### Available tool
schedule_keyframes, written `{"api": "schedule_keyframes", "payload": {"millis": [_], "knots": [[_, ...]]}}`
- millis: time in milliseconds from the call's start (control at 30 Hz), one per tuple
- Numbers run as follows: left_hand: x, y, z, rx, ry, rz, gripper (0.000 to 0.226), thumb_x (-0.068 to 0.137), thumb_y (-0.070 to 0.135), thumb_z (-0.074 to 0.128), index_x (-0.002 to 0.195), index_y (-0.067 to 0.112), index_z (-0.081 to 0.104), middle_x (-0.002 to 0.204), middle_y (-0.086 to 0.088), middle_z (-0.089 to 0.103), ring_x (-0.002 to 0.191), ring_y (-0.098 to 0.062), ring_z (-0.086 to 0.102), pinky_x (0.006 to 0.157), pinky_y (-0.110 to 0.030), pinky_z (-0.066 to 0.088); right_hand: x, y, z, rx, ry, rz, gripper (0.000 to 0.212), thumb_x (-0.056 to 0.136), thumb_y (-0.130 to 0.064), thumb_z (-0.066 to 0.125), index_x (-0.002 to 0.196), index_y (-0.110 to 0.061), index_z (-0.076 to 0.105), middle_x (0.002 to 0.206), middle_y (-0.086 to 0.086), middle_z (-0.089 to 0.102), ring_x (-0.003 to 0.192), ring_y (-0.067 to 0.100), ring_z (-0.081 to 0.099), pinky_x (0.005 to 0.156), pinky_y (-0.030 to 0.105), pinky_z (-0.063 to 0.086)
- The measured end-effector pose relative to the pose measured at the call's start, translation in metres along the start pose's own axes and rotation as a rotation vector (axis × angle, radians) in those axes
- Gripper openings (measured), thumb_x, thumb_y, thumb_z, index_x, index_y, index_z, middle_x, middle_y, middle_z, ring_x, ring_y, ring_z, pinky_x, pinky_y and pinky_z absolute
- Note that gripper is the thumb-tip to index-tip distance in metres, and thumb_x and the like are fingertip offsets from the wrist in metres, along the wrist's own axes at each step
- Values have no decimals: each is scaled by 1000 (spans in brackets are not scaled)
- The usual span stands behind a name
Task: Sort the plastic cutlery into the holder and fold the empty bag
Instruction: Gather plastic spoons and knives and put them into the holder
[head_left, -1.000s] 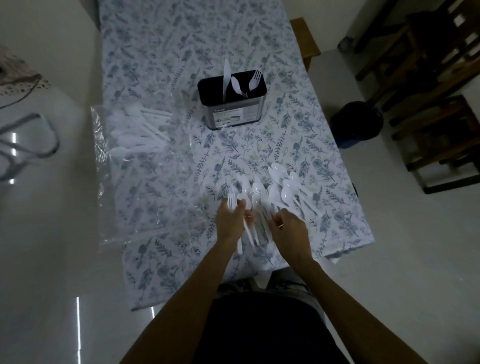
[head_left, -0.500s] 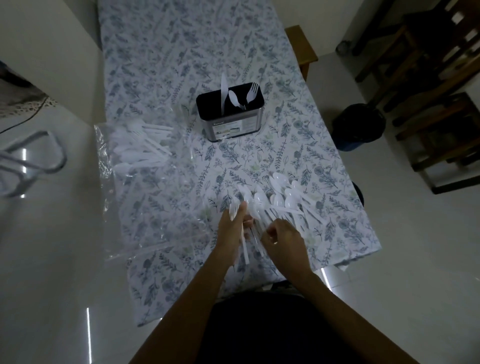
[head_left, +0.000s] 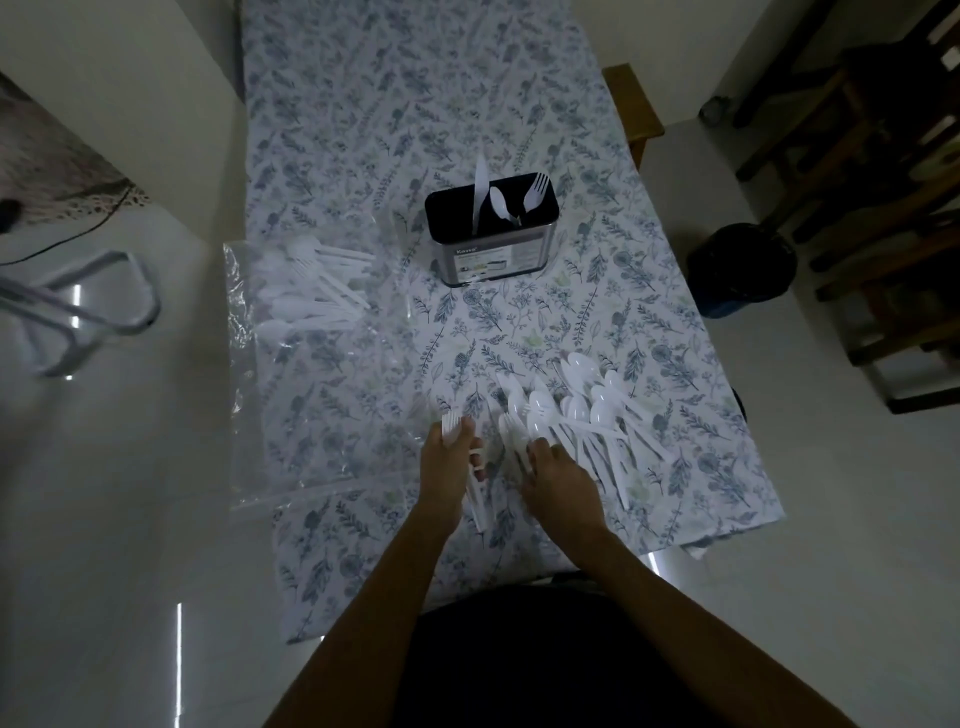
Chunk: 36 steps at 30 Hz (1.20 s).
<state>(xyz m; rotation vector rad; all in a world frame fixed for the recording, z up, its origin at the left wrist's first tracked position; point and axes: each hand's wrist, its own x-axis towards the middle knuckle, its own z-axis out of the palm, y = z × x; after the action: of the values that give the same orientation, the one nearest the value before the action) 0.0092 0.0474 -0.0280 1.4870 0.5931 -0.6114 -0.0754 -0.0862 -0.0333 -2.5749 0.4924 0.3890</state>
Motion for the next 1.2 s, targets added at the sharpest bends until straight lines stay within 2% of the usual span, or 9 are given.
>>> {"api": "schedule_keyframes", "payload": {"millis": [133,267,433,533,667,900,1000,1100,1200], "knots": [[1,-3,0,36,-47,-4,46,90,44,74,117,9,64,87,-9,66,69,-19,61,59,-34,53,-1,-2,-3,165,23,50,22,92,-20,65,107,-16,50,94,2,60,77,15,58,59,21,42],[1,-2,7,43,-139,-50,49,87,51,76,115,12,65,109,-10,73,94,-22,72,87,-45,59,-7,-12,-9,345,46,-136,19,96,-38,63,102,-21,61,86,-7,64,71,6,62,65,24,55],[1,-2,7,-9,-123,-21,15,104,18,56,103,3,59,72,-11,58,53,-18,57,54,-32,51,13,26,-28,114,231,-31,18,100,-35,53,109,-21,60,97,-2,66,78,9,63,66,27,59],[1,0,3,24,-59,-14,24,100,29,65,111,8,59,72,-3,56,46,-9,48,44,-26,43,29,58,-37,-196,260,7,28,99,-30,56,121,-14,61,108,8,63,95,21,62,67,32,60],[3,3,4,15,-77,-10,36,95,40,72,110,10,58,74,-2,55,49,-11,48,43,-26,41,40,65,-41,-346,227,-63,24,98,-31,58,110,-12,64,96,8,64,83,22,63,59,30,56],[-4,7,19,11,-184,23,41,91,44,76,106,8,64,73,-7,63,60,-21,59,55,-33,52,10,30,-49,32,272,-109,13,97,-31,61,96,-18,63,86,-4,64,74,11,59,61,21,49],[-7,6,29,-11,-148,-19,50,94,53,67,125,13,59,107,-14,73,88,-25,73,76,-43,61,-2,4,-40,158,158,-210,20,98,-42,58,94,-22,63,86,-9,64,72,5,58,64,21,51],[-9,6,29,-64,-62,-11,25,105,27,56,118,6,59,91,-14,68,64,-16,69,57,-32,58,-5,2,-39,195,35,-267,29,97,-50,52,96,-24,65,88,-9,67,72,5,61,67,26,54],[-6,4,18,-23,-47,8,15,104,25,60,105,11,61,77,-6,60,49,-11,55,47,-29,49,1,33,-51,168,38,-165,24,99,-41,53,94,-22,67,87,-9,68,71,3,62,71,26,58]]}}
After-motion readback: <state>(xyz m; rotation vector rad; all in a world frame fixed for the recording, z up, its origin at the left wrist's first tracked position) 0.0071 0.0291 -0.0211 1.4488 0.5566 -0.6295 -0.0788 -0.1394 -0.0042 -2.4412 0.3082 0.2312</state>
